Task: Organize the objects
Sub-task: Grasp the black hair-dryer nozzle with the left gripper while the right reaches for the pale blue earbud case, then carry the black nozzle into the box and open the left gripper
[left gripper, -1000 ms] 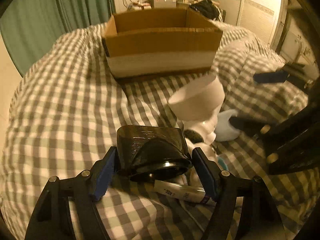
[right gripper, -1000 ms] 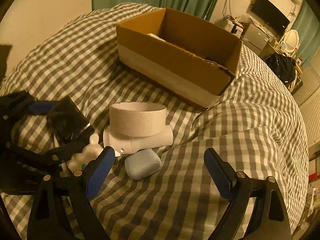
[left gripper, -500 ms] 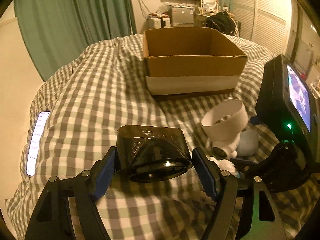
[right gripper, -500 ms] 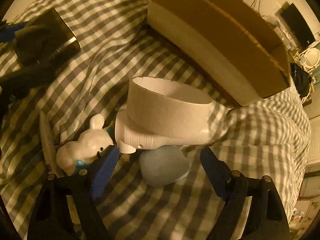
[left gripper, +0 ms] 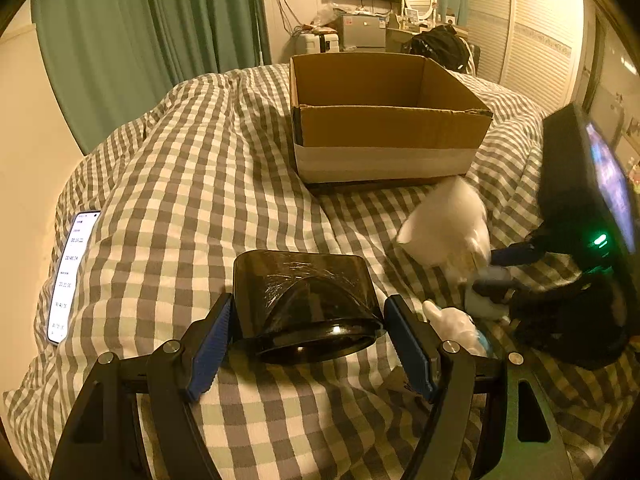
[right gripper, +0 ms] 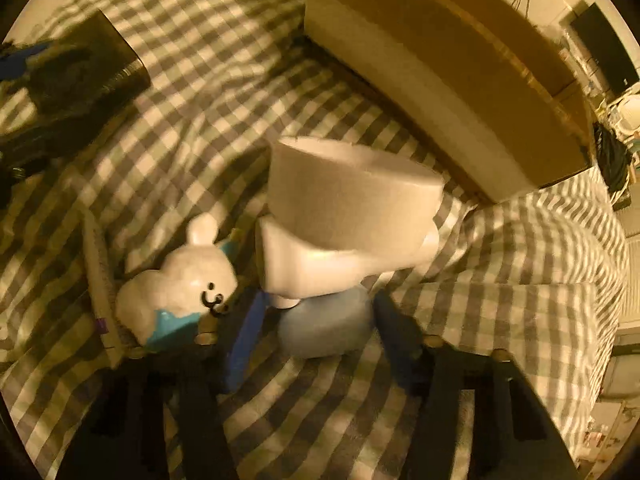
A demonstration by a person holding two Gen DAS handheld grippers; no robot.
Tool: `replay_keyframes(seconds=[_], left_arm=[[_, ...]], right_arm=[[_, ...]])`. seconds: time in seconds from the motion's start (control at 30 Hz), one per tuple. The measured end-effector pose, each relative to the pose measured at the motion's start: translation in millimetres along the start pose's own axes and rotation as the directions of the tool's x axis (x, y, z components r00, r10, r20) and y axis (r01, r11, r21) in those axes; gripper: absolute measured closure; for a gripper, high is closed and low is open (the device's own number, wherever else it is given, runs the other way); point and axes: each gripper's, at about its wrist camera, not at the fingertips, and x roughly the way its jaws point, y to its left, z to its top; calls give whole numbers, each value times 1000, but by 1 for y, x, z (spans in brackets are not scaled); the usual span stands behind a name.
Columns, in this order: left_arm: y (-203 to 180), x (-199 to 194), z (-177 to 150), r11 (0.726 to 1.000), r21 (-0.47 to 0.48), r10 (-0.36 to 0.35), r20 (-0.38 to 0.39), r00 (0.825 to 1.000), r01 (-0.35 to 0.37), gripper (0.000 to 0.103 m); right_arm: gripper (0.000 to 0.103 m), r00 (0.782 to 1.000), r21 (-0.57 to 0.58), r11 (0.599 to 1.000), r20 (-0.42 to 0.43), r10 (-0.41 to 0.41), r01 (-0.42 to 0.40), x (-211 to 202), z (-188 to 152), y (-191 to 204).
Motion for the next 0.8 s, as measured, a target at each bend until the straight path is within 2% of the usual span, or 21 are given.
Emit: replay_keyframes(seconds=[0.1, 0.37, 0.57, 0.8], left_arm=[[-2, 0, 0, 1000, -4, -13, -5, 1000, 13, 26], [-1, -11, -1, 1000, -12, -14, 6, 1000, 14, 26], [-2, -29, 0, 1000, -17, -18, 40, 999, 18, 26], [-2, -55, 7, 1000, -16, -24, 90, 996, 25, 26]], right_arm=[[79, 1000, 22, 1000, 17, 19, -20, -10, -3, -5], [83, 999, 40, 999, 50, 10, -12, -27, -12, -4], [85, 994, 56, 998, 110, -11, 4, -59, -19, -6], [86, 976, 81, 996, 212, -58, 42, -111, -22, 7]])
